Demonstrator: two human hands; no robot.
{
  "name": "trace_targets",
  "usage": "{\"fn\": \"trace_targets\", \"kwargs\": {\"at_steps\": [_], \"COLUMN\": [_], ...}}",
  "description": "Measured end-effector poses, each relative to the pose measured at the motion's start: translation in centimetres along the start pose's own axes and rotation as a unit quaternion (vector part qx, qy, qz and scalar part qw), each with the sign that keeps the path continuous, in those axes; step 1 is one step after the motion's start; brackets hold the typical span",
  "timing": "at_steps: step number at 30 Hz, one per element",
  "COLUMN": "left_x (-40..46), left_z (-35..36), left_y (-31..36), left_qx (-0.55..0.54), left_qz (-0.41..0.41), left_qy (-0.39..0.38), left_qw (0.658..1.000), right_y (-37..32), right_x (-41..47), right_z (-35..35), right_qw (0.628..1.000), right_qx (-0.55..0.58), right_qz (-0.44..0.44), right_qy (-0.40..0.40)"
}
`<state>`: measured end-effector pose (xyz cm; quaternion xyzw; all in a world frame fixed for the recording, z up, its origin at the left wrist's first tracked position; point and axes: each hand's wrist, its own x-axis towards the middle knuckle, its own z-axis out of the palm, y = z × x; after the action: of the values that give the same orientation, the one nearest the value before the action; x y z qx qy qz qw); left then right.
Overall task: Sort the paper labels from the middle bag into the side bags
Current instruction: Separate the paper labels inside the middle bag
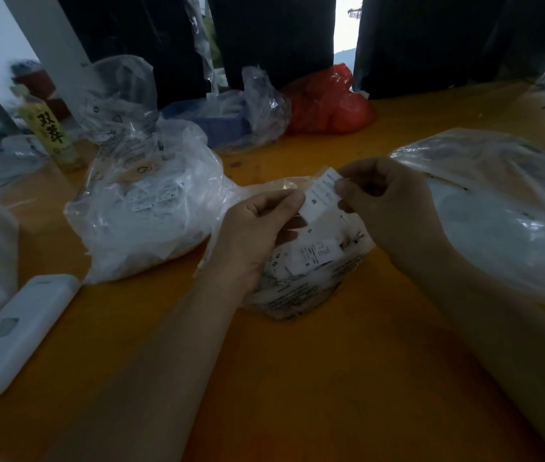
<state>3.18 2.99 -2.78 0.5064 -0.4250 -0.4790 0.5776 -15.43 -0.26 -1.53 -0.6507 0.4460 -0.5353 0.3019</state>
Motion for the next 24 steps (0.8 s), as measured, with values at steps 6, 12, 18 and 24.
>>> {"fn": "trace_targets", "kwargs": {"at_steps": [6, 12, 18, 24], "left_x": [0.00, 0.07, 0.00, 0.10], "left_z": [-0.06, 0.04, 0.27, 0.13], "left_y": [-0.14, -0.19, -0.23, 0.23], "left_qx": [-0.003, -0.003, -0.005, -0.042], "left_qz": [0.011, 0.006, 0.021, -0.001], "left_qy": [0.015, 0.037, 0.076, 0.063], "left_qw": [1.000, 0.999, 0.997, 0.997], "right_y": [-0.02, -0.18, -0.34, -0.44], "right_x": [0.25, 0.12, -0.19, -0.07], "right_z": [-0.32, -0.16, 0.04, -0.27], "right_qw": [0.997, 0.997, 0.999, 0.998], "right_qx": [0.054, 0.057, 0.035, 0.050], "right_qz": [0.045, 0.041, 0.012, 0.018], "right_qy": [0.018, 0.016, 0.030, 0.031]}}
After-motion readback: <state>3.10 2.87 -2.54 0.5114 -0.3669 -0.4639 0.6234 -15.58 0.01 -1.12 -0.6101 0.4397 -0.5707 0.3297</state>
